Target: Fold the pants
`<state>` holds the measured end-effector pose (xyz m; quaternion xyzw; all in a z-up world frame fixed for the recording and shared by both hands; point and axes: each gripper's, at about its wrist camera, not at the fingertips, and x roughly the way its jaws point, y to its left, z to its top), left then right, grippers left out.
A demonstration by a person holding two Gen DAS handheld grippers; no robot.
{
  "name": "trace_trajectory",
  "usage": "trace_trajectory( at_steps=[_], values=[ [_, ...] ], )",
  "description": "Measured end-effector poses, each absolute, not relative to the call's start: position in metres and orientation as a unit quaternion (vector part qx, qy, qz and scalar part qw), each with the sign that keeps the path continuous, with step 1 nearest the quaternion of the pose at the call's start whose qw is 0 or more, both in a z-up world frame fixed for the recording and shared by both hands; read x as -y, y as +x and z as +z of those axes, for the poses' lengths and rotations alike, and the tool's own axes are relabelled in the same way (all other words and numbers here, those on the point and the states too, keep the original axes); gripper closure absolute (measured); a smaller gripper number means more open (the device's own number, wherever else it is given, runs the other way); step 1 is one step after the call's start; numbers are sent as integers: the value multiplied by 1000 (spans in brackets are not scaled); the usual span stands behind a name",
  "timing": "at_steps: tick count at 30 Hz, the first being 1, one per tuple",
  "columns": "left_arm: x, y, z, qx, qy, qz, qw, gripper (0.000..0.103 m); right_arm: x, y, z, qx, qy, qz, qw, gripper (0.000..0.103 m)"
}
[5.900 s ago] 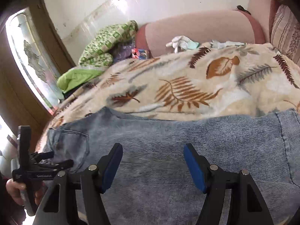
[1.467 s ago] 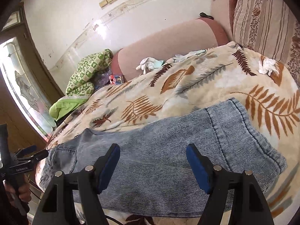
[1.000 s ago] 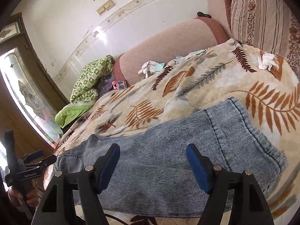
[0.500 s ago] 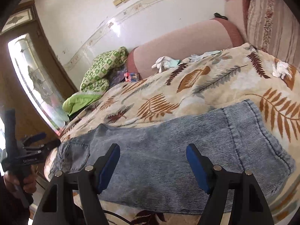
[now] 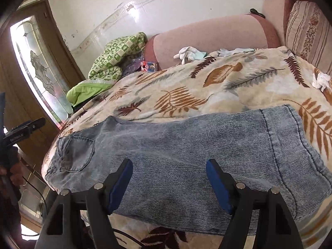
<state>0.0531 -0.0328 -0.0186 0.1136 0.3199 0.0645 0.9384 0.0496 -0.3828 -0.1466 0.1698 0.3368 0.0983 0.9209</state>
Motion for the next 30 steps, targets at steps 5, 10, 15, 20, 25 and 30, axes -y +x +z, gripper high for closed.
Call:
trace_trajectory(
  at_steps=[5, 10, 15, 20, 25, 30],
  values=[
    [18, 53, -19, -321, 103, 72, 939, 0, 376, 54, -150, -351, 157, 96, 918, 27],
    [14, 52, -19, -320, 102, 70, 939, 0, 371, 56, -153, -359, 150, 93, 917, 27],
    [18, 52, -24, -328, 105, 64, 937, 0, 369, 62, -159, -378, 149, 84, 910, 27],
    [43, 55, -57, -387, 123, 18, 914, 0, 368, 68, -165, -408, 140, 75, 899, 27],
    [74, 56, -102, -451, 154, -24, 879, 0, 406, 49, -151, -384, 204, 69, 898, 27],
    [98, 56, -120, -475, 164, -44, 863, 0, 474, 18, -140, -365, 267, 19, 892, 27]
  ],
)
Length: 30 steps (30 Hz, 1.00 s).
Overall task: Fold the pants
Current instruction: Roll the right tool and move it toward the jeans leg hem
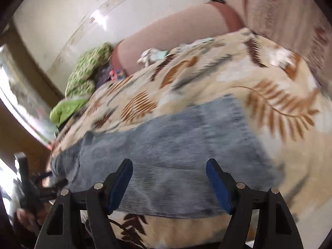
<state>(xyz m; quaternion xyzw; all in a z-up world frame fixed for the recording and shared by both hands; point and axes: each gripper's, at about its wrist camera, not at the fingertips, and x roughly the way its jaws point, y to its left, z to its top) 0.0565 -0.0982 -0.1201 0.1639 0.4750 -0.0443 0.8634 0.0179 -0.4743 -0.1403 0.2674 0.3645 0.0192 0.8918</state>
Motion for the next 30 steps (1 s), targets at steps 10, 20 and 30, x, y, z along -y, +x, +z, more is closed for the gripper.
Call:
trace_trajectory(
  at_steps=[10, 20, 30],
  values=[
    [109, 73, -150, -506, 173, -50, 844, 0, 530, -26, -159, -345, 380, 25, 858, 27],
    [128, 63, -146, -497, 202, -61, 842, 0, 549, -41, -160, -297, 452, 63, 839, 26],
    [109, 66, -149, -528, 158, -74, 831, 0, 555, -30, -171, -307, 457, 22, 834, 26]
  ],
)
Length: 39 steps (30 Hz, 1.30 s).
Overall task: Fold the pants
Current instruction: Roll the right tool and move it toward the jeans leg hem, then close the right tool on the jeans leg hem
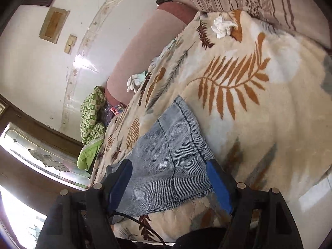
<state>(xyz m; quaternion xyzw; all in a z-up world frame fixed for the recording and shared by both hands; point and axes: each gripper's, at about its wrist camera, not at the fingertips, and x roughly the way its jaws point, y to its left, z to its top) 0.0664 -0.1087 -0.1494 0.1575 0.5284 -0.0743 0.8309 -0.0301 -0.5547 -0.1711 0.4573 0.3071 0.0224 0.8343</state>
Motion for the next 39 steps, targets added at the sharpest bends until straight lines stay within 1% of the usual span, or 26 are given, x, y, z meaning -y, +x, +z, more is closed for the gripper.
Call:
trace_trajectory(
  at_steps=[4, 8, 14, 16, 19, 23, 25, 26, 27, 30, 32, 34, 39],
  values=[
    [115, 65, -139, -516, 154, -68, 840, 0, 566, -49, -177, -309, 489, 27, 815, 25],
    [122, 62, -120, -490, 142, -85, 856, 0, 557, -54, -197, -334, 524, 41, 783, 24],
    [132, 66, -123, -493, 152, -94, 852, 0, 542, -39, -217, -350, 554, 20, 755, 24],
    [132, 66, -127, -497, 152, -97, 849, 0, 542, -34, -215, -344, 563, 7, 752, 22],
    [133, 67, -131, -502, 151, -99, 846, 0, 543, -29, -215, -337, 575, -9, 746, 22],
    [132, 73, -144, -519, 152, -92, 836, 0, 547, -28, -216, -307, 592, -20, 744, 23],
    [129, 77, -151, -533, 142, -95, 828, 0, 550, -30, -216, -295, 598, -31, 745, 34],
    [128, 77, -151, -534, 135, -96, 829, 0, 552, -31, -216, -295, 593, -39, 748, 51],
    [127, 76, -150, -535, 133, -96, 829, 0, 552, -29, -215, -299, 587, -47, 751, 70],
    [126, 75, -150, -534, 137, -95, 829, 0, 550, -28, -215, -306, 577, -55, 756, 72],
    [122, 74, -149, -536, 132, -91, 829, 0, 546, -27, -204, -291, 568, -45, 769, 73],
    [116, 75, -146, -535, 123, -86, 831, 0, 538, -25, -187, -277, 550, -31, 787, 73],
    [100, 77, -131, -525, 97, -82, 841, 0, 504, -8, -139, -280, 473, -7, 835, 73]
  ],
)
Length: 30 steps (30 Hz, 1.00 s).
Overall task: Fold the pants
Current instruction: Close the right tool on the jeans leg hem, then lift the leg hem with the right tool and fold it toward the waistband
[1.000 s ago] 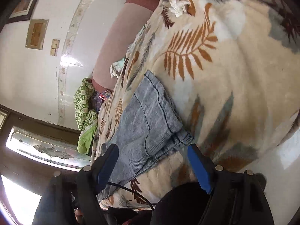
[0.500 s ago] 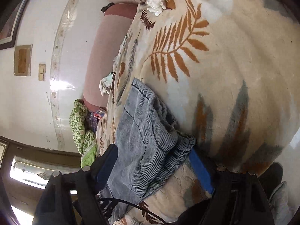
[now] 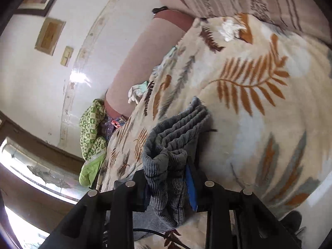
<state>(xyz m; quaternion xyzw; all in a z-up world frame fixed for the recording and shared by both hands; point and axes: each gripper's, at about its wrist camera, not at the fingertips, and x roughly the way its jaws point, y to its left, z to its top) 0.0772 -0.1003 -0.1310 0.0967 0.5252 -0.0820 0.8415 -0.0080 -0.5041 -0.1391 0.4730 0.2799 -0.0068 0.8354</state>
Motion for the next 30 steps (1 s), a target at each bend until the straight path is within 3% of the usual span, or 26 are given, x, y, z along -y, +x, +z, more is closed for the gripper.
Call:
trace_trajectory(
  at_steps=[6, 14, 17, 19, 22, 30],
  values=[
    [83, 76, -116, -510, 81, -81, 852, 0, 440, 30, -101, -305, 388, 44, 868, 73],
    [46, 76, -109, -500, 57, -66, 861, 0, 345, 70, -117, -389, 302, 101, 865, 73],
    [32, 77, -111, -501, 49, -56, 862, 0, 313, 82, -138, -437, 278, 127, 846, 69],
    [26, 78, -113, -504, 43, -53, 861, 0, 290, 87, -153, -475, 249, 129, 834, 53],
    [20, 79, -114, -505, 39, -50, 861, 0, 273, 80, -151, -463, 216, 162, 844, 37],
    [51, 85, -106, -492, 64, -77, 865, 0, 310, 56, -121, -411, 231, 241, 849, 33]
  ],
)
